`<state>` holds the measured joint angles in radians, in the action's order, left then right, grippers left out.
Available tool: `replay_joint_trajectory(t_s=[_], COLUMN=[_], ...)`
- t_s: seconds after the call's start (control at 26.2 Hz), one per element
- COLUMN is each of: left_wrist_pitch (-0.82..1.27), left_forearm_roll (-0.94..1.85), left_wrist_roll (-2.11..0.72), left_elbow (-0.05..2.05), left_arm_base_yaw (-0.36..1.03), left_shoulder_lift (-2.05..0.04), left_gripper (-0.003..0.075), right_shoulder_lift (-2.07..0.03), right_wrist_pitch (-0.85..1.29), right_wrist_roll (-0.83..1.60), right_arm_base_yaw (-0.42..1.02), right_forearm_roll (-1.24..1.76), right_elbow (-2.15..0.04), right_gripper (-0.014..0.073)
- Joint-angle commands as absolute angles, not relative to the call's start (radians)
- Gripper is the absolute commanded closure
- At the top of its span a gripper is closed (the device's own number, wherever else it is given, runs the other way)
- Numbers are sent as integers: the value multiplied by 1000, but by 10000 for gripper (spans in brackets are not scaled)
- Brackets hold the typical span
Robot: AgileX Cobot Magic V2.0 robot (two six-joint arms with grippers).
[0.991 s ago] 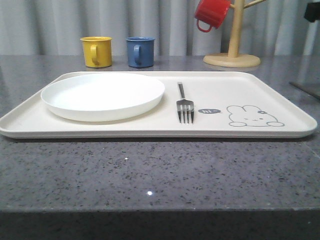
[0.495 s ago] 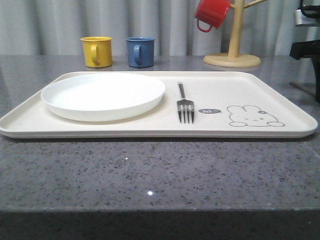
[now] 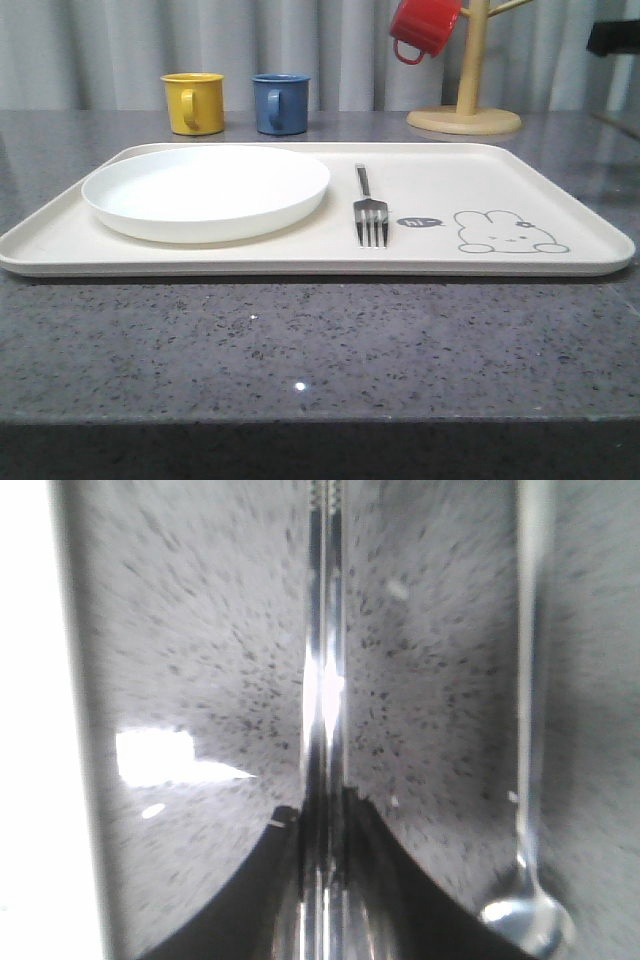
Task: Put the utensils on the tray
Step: 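Grasp the chopsticks on the table with the right gripper, then lower the chopsticks onto the tray beside the fork and release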
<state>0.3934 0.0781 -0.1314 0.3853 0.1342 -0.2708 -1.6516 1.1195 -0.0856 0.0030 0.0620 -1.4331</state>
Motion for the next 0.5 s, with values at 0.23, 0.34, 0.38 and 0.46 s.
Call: replay_joint_trajectory(t_s=[0.23,0.34,0.38,0.46], left_wrist_pitch=[310,310,310,310], left_forearm_roll=[89,89,89,89], left_wrist_roll=[-124,-124,-124,-124], left_elbow=[416,416,416,416], left_arm_base_yaw=[133,133,133,133], left_shoulder_lift=[-278,-278,-278,-278], left_gripper=[738,738,738,738], right_shoulder_lift=[-1587,-1619,-1636,-1668], right_wrist_pitch=[1186,1160,1147,1120], right_wrist_roll=[-207,-263,-282,-318], right_arm_base_yaw=[192,288,319,364], right_forearm_roll=[63,63,63,63], right_elbow=[-1556,-1557,-1557,-1557], right_gripper=[537,537,537,537])
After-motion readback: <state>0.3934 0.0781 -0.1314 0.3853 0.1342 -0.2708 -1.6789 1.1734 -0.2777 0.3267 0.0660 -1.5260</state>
